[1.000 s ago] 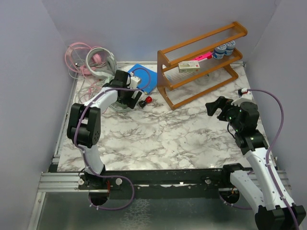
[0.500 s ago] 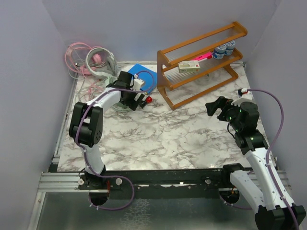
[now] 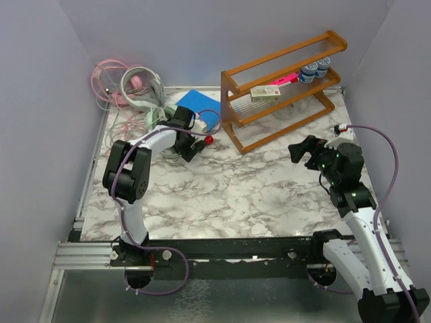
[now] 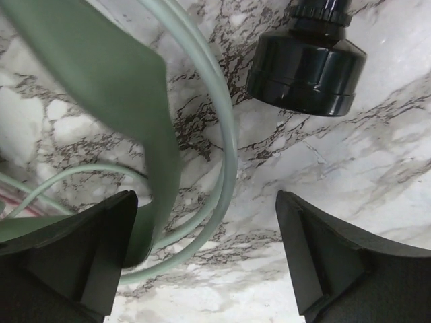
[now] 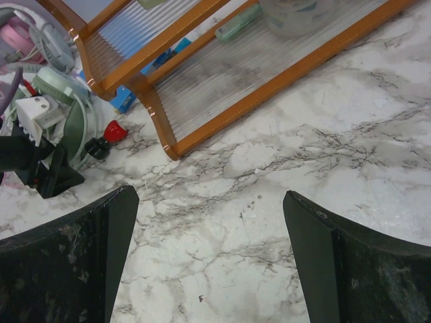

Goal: Wrap the headphones
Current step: Pick up the headphones from the center of the board.

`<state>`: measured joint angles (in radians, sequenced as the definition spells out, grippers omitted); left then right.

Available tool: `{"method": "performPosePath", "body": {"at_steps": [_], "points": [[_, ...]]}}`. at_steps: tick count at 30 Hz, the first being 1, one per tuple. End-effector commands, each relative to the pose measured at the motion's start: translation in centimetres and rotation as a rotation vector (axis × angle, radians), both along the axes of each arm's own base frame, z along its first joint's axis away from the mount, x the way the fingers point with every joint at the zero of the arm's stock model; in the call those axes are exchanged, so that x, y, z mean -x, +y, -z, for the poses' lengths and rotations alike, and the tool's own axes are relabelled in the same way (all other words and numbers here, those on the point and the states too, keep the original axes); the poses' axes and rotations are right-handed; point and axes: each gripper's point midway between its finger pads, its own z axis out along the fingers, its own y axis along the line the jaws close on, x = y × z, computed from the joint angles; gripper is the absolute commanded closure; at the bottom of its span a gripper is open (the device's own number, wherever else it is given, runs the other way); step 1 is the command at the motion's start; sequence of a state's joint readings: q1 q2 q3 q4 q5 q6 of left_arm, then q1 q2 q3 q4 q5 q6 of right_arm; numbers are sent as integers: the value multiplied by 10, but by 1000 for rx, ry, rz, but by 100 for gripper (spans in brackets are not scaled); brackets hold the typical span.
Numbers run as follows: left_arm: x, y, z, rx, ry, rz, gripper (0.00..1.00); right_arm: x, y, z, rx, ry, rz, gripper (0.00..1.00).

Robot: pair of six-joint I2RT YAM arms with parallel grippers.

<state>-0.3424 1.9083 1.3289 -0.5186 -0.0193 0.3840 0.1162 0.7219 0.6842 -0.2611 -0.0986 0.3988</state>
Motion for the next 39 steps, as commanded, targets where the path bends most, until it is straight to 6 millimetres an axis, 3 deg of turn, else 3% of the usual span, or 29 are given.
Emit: {"method": "performPosePath", "body": {"at_steps": [1,4,7,10,13,15,22,27,30,34,39], "points": [[20,5,31,-31,140,0,14,2,2,-1,6,-2,-17,2],[26,-1,39,-4,194,10,29,2,1,-1,6,-1,-16,2],[30,-3,43,2,229,15,58,2,2,-2,6,-3,-16,2],[34,-7,39,24,245,23,80,2,1,-1,6,-2,-15,2],[33,-17,24,79,235,41,98,2,1,-1,5,-2,-15,2],[27,-21,6,105,196,42,100,2,2,-2,3,-4,-19,2],[8,-41,-79,246,24,11,100,1,9,-1,-6,-3,-59,2],[13,-56,-142,396,-65,-11,100,1,24,-10,-25,-20,-149,2],[25,-66,-188,509,-120,-5,100,2,31,-18,-30,-35,-193,2],[50,-78,-264,682,-209,25,100,5,44,-29,-39,-53,-280,4],[93,-87,-355,919,-333,82,100,16,77,-52,-119,-107,-489,7]]}}
